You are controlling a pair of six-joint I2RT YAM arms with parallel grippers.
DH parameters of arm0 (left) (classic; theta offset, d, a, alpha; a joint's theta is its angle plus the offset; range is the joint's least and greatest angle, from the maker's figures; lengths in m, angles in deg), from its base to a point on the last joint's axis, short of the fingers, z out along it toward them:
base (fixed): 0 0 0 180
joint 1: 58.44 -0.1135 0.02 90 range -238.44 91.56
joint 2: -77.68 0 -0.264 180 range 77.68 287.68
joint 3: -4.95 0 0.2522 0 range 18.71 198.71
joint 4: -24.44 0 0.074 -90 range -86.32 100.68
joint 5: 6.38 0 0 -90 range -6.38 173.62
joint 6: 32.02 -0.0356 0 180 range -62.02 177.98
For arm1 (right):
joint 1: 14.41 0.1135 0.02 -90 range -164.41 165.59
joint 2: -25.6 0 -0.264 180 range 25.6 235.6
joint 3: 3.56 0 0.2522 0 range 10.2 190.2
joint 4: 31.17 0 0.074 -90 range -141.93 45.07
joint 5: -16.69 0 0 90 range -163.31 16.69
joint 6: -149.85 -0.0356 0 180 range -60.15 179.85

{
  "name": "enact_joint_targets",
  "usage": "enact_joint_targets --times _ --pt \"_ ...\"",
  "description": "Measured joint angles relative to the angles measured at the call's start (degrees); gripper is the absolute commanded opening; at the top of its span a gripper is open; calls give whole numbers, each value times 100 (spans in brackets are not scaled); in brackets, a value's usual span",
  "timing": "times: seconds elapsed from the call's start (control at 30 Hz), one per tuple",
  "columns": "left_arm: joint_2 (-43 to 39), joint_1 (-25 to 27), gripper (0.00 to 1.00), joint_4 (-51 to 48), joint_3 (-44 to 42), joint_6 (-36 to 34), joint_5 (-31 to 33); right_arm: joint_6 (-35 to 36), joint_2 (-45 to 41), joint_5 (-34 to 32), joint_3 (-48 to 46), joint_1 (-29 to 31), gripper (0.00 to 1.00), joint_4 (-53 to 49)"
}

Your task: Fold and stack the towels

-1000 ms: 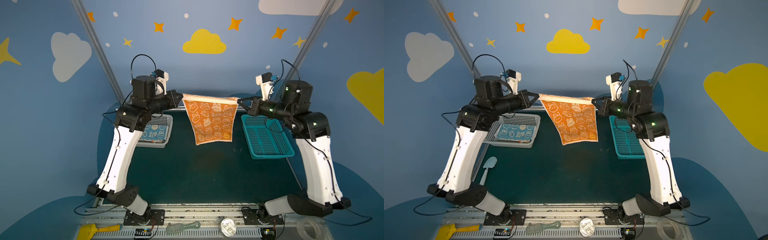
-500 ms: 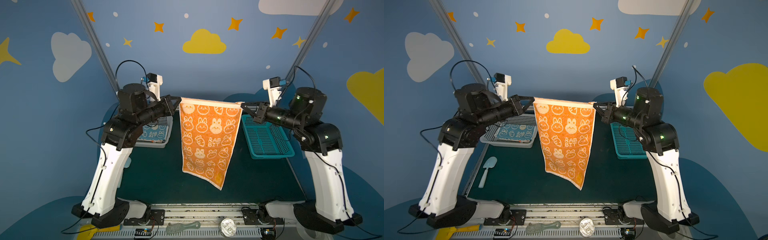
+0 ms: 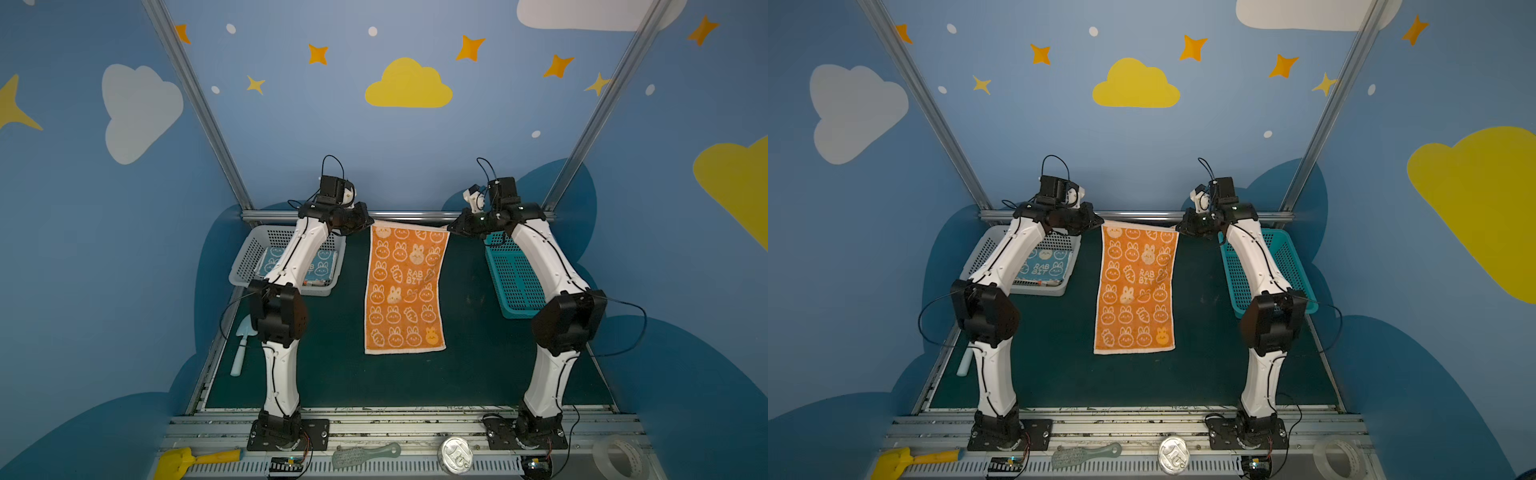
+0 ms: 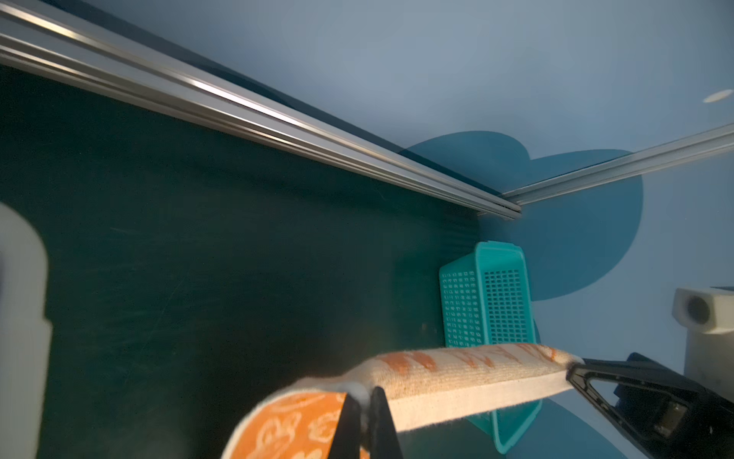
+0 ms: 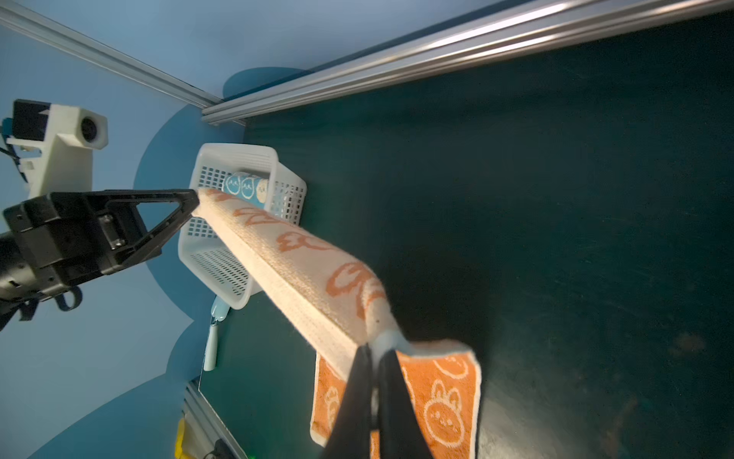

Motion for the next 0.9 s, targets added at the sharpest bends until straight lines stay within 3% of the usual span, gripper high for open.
enact_joint_targets --times 0.1,0.23,0.53,0.9 --pt "433 -7 3 -22 111 -63 -9 -24 396 129 109 -59 0 -20" --pt "343 -11 3 48 -352 -155 26 -96 516 273 -63 -59 0 -57" --pt "-946 101 3 584 -2509 -205 57 -339 216 354 -1775 -9 0 57" --pt "-2168 417 3 1174 -4929 -160 221 -374 -935 476 -3724 79 0 227"
